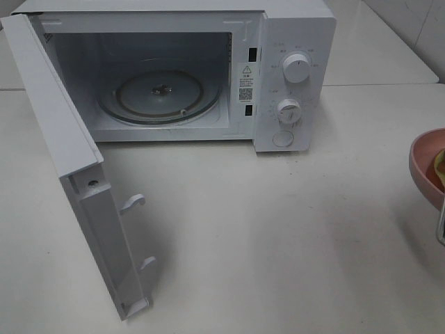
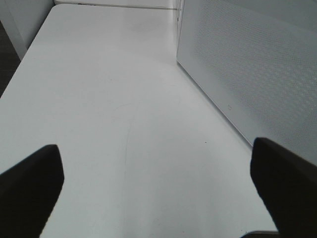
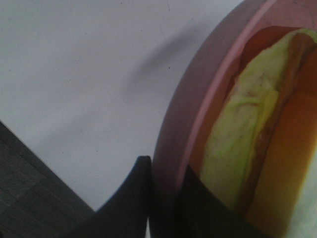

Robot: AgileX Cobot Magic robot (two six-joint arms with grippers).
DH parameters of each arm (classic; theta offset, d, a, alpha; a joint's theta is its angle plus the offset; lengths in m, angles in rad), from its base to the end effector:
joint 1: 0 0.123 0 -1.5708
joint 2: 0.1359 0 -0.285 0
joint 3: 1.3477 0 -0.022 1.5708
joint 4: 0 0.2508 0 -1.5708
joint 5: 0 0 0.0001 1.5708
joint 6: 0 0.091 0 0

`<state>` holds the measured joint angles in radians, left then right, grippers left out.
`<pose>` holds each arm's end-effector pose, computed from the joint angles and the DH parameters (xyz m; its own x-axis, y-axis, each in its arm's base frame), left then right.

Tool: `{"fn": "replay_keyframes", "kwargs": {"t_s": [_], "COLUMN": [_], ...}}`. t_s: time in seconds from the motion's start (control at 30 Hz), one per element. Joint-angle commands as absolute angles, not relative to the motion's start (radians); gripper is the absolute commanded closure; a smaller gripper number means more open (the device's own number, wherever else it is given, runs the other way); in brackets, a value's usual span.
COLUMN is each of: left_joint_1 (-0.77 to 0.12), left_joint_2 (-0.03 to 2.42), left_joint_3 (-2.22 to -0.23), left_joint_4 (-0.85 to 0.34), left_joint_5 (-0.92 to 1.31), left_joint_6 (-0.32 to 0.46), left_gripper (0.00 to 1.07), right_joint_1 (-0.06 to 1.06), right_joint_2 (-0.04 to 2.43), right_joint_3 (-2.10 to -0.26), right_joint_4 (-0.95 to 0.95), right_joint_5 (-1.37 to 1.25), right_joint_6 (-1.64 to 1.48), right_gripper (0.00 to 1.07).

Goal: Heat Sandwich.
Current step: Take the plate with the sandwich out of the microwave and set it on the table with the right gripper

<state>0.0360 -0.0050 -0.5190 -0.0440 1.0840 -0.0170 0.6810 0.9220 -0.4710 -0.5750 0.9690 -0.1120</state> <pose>-0.0087 -0.0039 0.2807 -0.4544 -0.0539 -0.8892 -0.0185 0.9985 -0.0512 0.1252 0.0489 0.2255 -0.4568 -0.8847 -0.0929 -0.7343 0.4340 -0.5219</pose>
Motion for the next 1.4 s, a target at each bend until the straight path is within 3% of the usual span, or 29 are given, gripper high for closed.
{"fn": "replay_keyframes", "kwargs": {"t_s": [0.03,0.23,0.97,1.4], "left_joint_1": [0.035,0.035,0.035,0.035], "left_joint_2": [-0.022,-0.022,-0.022,-0.022], "left_joint_3": [-0.517,-0.517,-0.517,-0.517], "left_joint_4": [-0.043,-0.043,-0.043,-0.043], "left_joint_5": [1.07,1.07,1.07,1.07], "left_joint_6": [-0.016,-0.016,-0.016,-0.016], "left_gripper": [0.09,0.09,0.09,0.09], "right_joint_1": [0.677,0.677,0.674,0.607], "right_joint_2": [0.979,1.131,1.559,1.676], "right_joint_3": [-0.498,-0.575,-0.891,-0.916], "right_joint_4": [-0.623,-0.665,-0.712,-0.773], "right_joint_5": [0.968,0.969,1.063,0.98], "right_joint_6": [0.0,0.231,0.624,0.725], "right_gripper": [1.05,1.05,1.05,1.04]}}
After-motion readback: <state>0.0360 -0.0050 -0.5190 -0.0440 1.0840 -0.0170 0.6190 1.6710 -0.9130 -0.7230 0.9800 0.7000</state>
